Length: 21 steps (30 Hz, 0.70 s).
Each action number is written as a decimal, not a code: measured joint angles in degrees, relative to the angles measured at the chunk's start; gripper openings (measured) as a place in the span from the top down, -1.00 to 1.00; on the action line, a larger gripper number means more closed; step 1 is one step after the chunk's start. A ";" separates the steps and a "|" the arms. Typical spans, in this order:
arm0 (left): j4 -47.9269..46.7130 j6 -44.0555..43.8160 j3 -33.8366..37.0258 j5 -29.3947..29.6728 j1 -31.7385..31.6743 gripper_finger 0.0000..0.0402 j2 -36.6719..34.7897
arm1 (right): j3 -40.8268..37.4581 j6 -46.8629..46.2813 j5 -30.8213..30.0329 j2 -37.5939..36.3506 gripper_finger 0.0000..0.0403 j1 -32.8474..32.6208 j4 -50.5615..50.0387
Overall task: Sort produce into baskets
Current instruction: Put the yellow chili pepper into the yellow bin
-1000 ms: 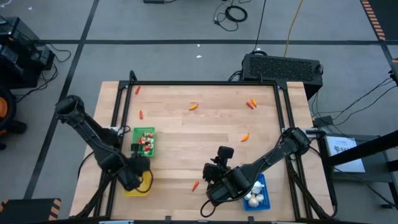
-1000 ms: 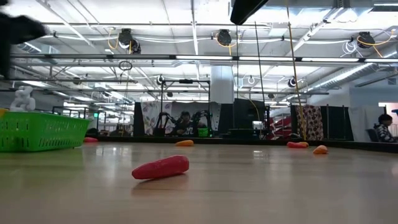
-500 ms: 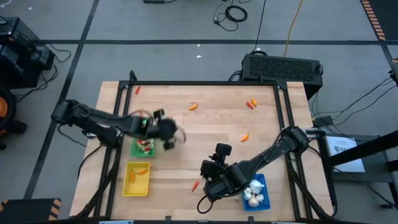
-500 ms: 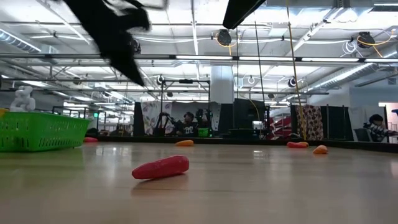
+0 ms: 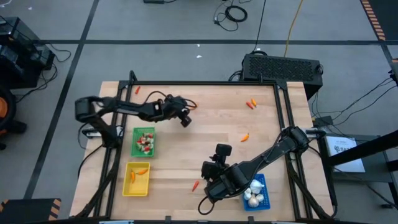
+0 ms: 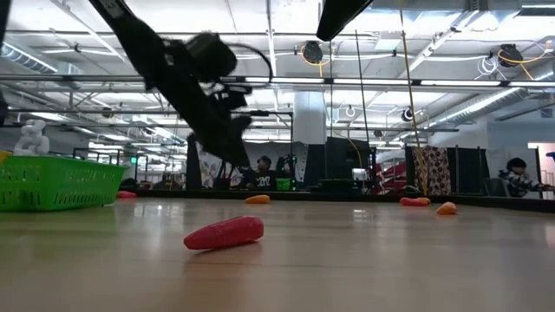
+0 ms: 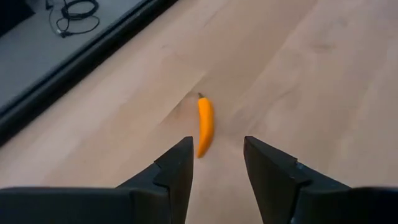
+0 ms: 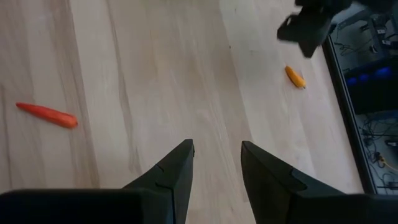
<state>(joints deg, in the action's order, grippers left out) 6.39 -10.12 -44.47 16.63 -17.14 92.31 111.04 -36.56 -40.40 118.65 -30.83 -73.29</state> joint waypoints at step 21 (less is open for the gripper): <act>13.69 0.13 -0.76 -11.11 -5.05 -0.27 12.46 | 0.01 1.68 -0.26 0.00 0.38 0.09 1.15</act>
<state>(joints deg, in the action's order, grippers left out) 20.08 -9.99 -45.23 5.52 -22.18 104.77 111.05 -34.87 -40.66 118.65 -30.74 -72.14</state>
